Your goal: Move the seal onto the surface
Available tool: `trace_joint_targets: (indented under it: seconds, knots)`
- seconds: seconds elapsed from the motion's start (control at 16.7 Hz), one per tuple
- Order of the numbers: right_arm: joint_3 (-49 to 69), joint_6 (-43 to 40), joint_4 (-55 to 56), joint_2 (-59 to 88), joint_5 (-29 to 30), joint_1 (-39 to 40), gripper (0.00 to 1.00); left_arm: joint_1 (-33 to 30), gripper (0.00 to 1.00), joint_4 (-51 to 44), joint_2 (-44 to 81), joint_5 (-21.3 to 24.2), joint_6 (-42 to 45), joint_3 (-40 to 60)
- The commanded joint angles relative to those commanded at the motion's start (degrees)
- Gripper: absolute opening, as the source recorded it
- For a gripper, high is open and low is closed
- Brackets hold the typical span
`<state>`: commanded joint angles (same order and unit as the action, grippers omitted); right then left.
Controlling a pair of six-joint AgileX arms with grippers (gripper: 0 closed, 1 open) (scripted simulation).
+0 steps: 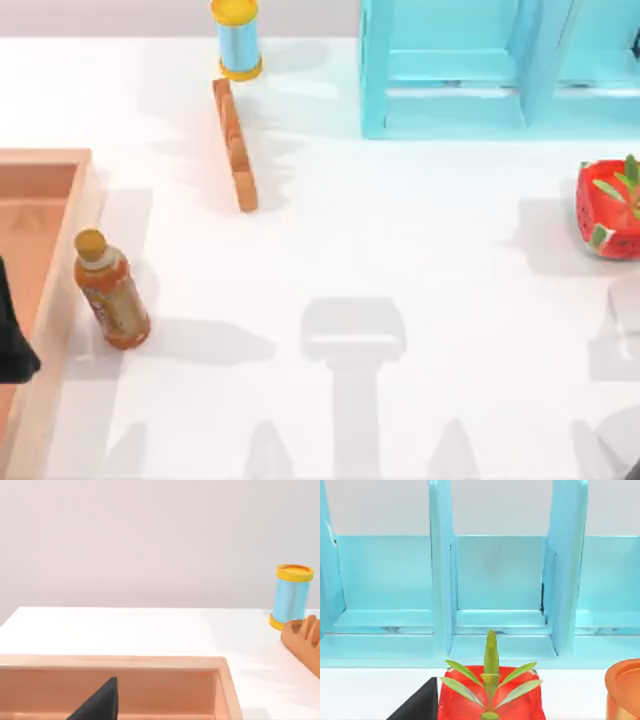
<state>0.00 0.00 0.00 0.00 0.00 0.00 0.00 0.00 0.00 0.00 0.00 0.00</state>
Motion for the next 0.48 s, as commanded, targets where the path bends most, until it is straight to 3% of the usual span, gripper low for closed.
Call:
trace_joint_targets:
  seconds: [0.24,0.48]
  knots:
    - [0.0,0.0,0.0,0.0,0.0,0.0,1.0,0.5,1.0,-1.76,1.88,-0.01,0.52,1.78]
    - [0.0,0.0,0.0,0.0,0.0,0.0,1.0,3.0,1.0,-10.71,12.81,-0.03,3.16,11.07]
